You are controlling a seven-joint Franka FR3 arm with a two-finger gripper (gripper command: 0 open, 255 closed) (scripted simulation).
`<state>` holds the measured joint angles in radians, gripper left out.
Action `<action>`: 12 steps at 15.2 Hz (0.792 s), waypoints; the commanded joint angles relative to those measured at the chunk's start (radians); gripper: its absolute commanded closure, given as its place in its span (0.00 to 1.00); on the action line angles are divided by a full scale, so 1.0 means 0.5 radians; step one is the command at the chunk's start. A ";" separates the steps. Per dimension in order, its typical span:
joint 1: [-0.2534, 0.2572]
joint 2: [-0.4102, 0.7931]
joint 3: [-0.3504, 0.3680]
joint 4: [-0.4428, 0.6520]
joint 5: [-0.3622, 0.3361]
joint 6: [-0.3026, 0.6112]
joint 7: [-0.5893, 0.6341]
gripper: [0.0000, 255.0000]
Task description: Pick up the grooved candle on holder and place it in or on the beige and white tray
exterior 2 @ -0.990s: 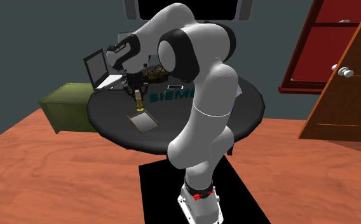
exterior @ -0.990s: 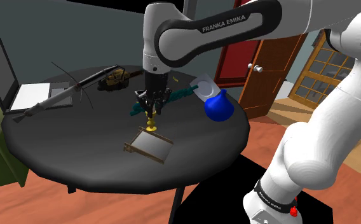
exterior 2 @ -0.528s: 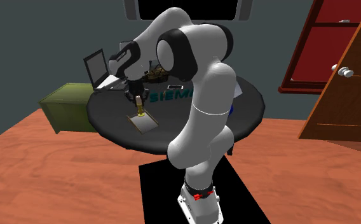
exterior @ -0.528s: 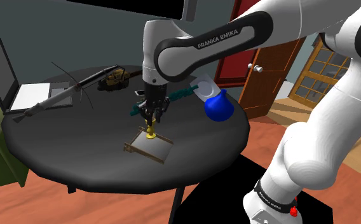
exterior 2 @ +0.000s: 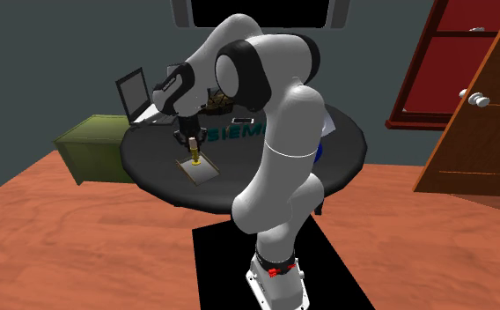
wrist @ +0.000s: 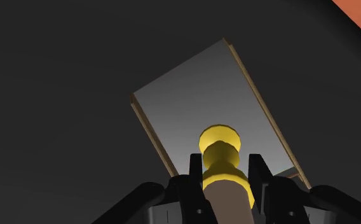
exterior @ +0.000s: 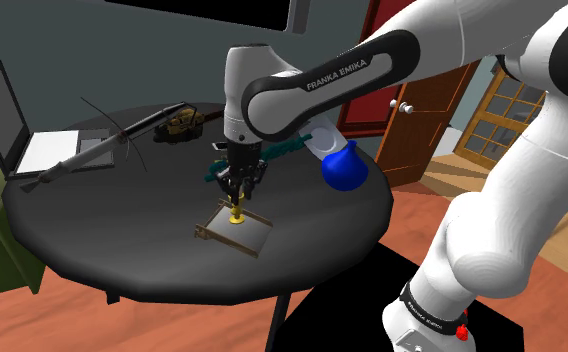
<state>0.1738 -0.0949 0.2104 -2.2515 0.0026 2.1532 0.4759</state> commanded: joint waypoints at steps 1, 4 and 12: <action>0.000 0.000 0.000 0.000 0.000 0.001 0.000 1.00; 0.000 0.000 0.000 0.000 0.000 0.001 0.000 0.00; 0.001 -0.079 -0.005 0.125 0.017 -0.202 -0.014 0.00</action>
<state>0.1733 -0.1231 0.2079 -2.2071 0.0088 2.0827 0.4695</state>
